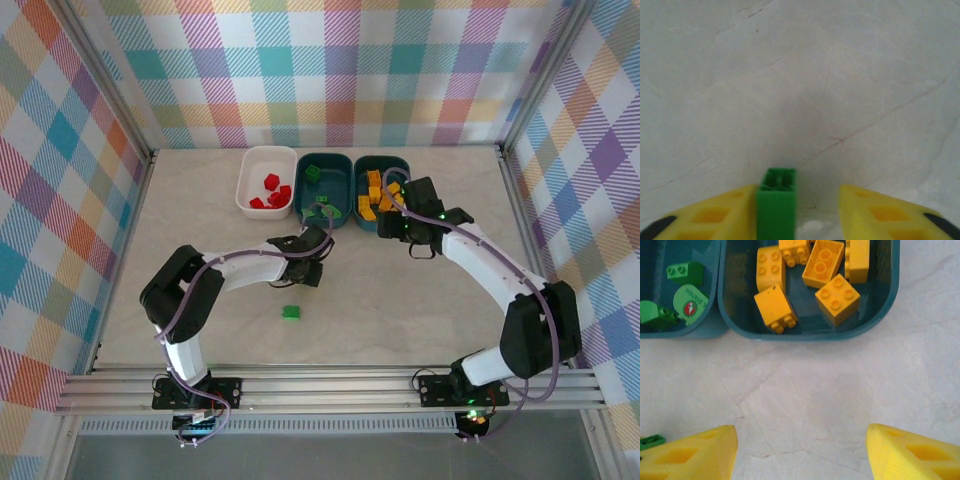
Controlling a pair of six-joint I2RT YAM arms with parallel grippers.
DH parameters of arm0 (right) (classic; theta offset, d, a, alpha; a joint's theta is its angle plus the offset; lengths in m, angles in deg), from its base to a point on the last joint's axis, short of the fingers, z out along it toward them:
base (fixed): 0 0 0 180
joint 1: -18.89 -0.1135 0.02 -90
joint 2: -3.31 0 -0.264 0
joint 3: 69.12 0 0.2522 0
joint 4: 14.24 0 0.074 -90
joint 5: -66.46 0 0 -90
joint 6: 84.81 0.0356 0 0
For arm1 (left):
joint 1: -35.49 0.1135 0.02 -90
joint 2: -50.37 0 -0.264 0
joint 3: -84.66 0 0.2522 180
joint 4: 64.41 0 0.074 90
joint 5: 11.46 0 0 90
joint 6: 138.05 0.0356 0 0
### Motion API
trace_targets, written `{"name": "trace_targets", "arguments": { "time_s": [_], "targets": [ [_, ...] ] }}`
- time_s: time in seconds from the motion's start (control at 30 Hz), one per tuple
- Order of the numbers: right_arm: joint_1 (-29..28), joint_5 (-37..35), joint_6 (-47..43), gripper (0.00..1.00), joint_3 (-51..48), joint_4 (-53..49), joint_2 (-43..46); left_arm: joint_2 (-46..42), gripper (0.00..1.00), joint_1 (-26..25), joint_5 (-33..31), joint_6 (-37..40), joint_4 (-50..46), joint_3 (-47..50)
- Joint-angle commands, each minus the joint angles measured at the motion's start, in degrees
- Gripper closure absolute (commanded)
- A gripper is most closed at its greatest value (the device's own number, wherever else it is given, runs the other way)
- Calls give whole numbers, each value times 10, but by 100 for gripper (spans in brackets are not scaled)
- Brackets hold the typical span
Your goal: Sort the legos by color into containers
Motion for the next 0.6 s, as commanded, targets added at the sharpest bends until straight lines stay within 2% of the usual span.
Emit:
{"name": "trace_targets", "arguments": {
  "time_s": [0.0,0.07,0.23,0.37,0.5,0.57],
  "targets": [
    [-2,19,17,32,-31,40,34,24,77,-2,-22,-12,-25,-29],
    [-7,23,28,32,-68,74,57,29,87,-3,-27,-22,-40,-46],
    [-27,-3,56,33,-153,160,90,16,90,-5,-37,-28,-64,-111],
    [-27,-63,74,33,-179,179,83,21,92,10,-44,-31,-86,-198],
    [-28,-55,90,33,-212,212,100,44,92,48,-8,-51,-92,-281],
    [-28,-81,97,32,-219,214,104,69,92,78,40,-69,-98,-332]
  ]
}}
